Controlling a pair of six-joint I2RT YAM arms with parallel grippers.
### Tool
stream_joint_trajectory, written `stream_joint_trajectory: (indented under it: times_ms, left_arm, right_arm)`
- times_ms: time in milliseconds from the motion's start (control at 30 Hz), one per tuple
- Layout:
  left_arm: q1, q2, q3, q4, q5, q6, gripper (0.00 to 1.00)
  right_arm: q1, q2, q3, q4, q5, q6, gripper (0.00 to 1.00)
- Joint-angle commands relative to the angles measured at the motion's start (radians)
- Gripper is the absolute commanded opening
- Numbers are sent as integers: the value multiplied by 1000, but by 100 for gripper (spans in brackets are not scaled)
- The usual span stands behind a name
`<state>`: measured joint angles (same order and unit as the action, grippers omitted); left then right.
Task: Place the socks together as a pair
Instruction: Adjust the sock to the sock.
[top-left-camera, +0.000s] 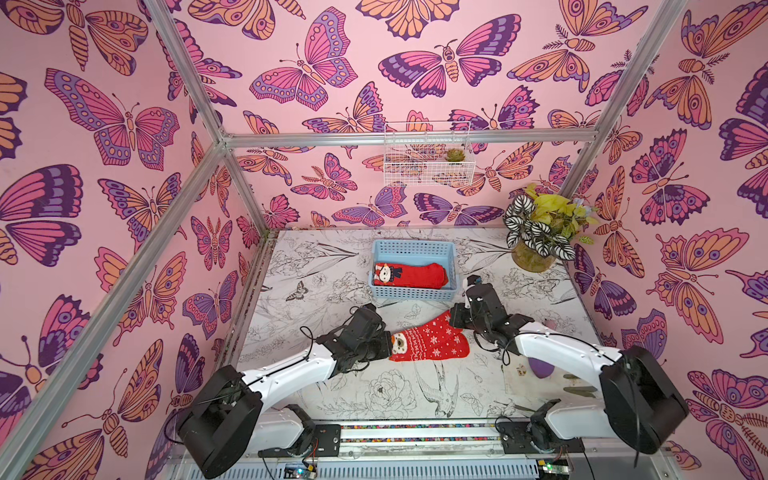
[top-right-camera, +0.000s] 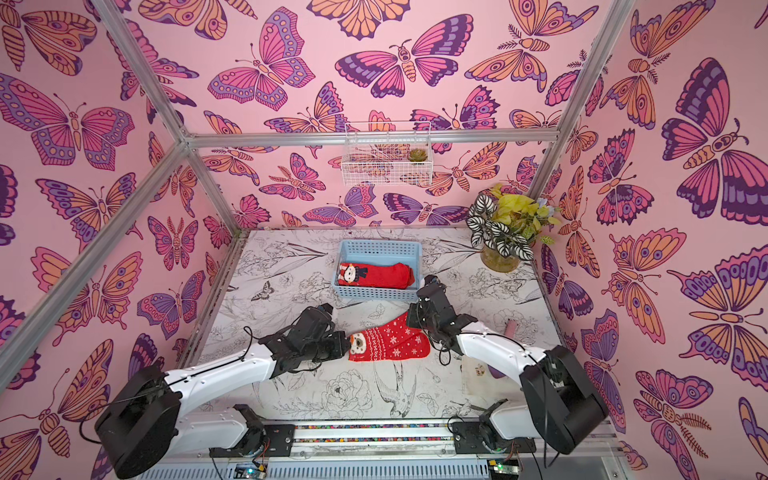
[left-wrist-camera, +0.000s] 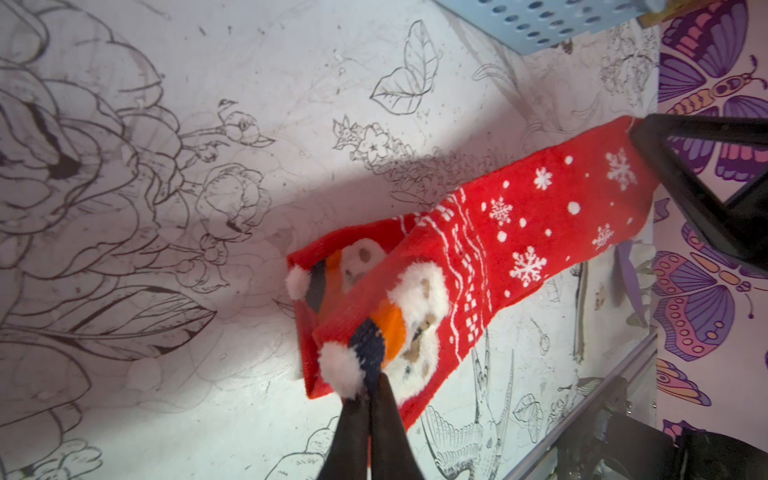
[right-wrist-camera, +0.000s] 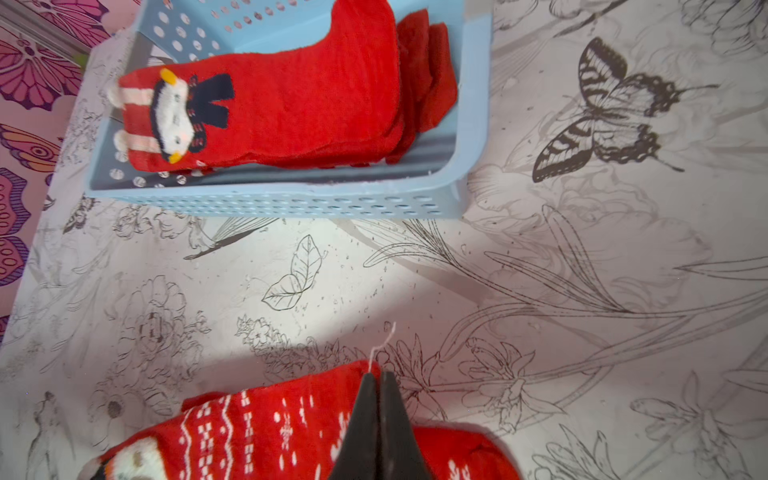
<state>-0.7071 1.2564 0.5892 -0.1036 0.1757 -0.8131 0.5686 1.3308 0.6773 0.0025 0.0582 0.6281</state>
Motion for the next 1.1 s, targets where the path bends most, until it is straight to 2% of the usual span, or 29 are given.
stream_joint_trajectory:
  times_ms: [0,167,267,800,967,1033,1067]
  left_arm:
    - [6,-7,26,-29,44,34,0]
    - [6,6,33,-48,45,48,0]
    - [6,61,40,-59,33,60,0]
    - [24,96,59,-93,2,86,0]
    - [26,107,61,-96,-6,86,0]
    - [26,109,63,-97,-14,86,20]
    - [27,109,66,-100,-22,84,34]
  right_arm:
    - [5,-58,-51,-89,42,7,0]
    - [7,-134,-144,-86,56,46,0]
    - [7,-143,-179,-65,56,58,0]
    - [7,-28,-173,54,14,74,0]
    - [7,-13,-168,37,29,69,6]
    - [7,-15,-168,19,40,70,10]
    - [7,-20,-168,5,49,71,12]
